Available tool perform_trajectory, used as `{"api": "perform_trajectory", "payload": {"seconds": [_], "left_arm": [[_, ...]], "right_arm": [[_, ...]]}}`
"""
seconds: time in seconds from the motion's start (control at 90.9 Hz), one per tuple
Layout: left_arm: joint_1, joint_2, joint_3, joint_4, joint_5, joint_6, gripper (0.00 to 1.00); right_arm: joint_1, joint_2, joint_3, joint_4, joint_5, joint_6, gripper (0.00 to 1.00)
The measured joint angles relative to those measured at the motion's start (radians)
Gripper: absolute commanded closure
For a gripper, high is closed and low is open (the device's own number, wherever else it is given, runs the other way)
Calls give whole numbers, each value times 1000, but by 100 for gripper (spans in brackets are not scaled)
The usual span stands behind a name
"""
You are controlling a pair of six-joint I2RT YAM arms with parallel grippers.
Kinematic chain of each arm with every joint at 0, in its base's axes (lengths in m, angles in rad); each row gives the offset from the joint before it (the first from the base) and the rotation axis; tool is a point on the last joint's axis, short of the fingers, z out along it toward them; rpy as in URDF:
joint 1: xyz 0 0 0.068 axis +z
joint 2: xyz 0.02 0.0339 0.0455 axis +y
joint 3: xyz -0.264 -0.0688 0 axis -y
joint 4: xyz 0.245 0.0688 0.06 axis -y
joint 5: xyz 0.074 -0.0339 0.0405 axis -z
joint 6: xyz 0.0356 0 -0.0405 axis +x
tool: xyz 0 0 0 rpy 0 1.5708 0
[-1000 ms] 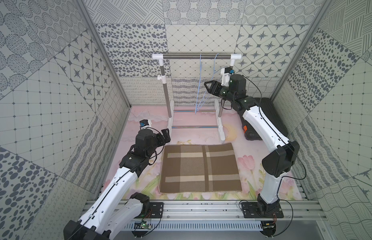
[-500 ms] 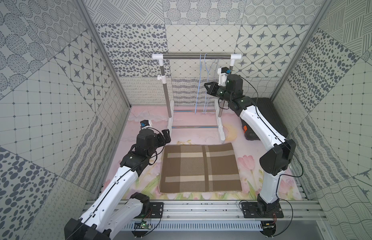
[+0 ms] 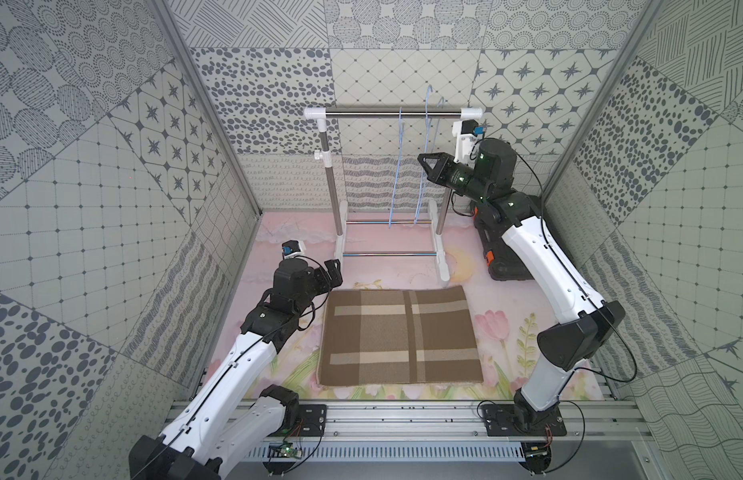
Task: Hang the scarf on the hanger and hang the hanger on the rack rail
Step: Pick up the hanger from the clothesline, then place the hanger at the center of the board.
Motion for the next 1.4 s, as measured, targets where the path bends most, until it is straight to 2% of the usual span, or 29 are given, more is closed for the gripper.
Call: {"api": "perform_trajectory", "payload": {"seconds": [0.308, 0.429, 0.55, 0.726, 0.913, 1.045, 1.243, 1.397], "left_arm": [[0, 34, 5, 0, 13, 1, 1], [0, 38, 8, -1, 29, 0, 1], [-2, 26, 10, -1, 48, -11, 1], [-18, -16, 1, -4, 72, -60, 1], [-38, -32, -37, -19, 84, -126, 1], [-47, -47, -71, -36, 87, -164, 1], [-54, -81, -136, -58, 110, -220, 1], [-65, -168, -196, -77, 132, -275, 1]], "right_arm": [[2, -126, -296, -16, -128, 74, 100], [20, -204, -416, -113, -134, 53, 100], [84, -311, -523, -240, -119, 0, 100], [238, -444, -758, -359, -55, -58, 100], [410, -356, -888, -389, 76, -71, 100], [507, -296, -917, -354, 171, -51, 100], [622, -176, -905, -264, 312, 51, 100], [687, -74, -885, -244, 395, 157, 100]]}}
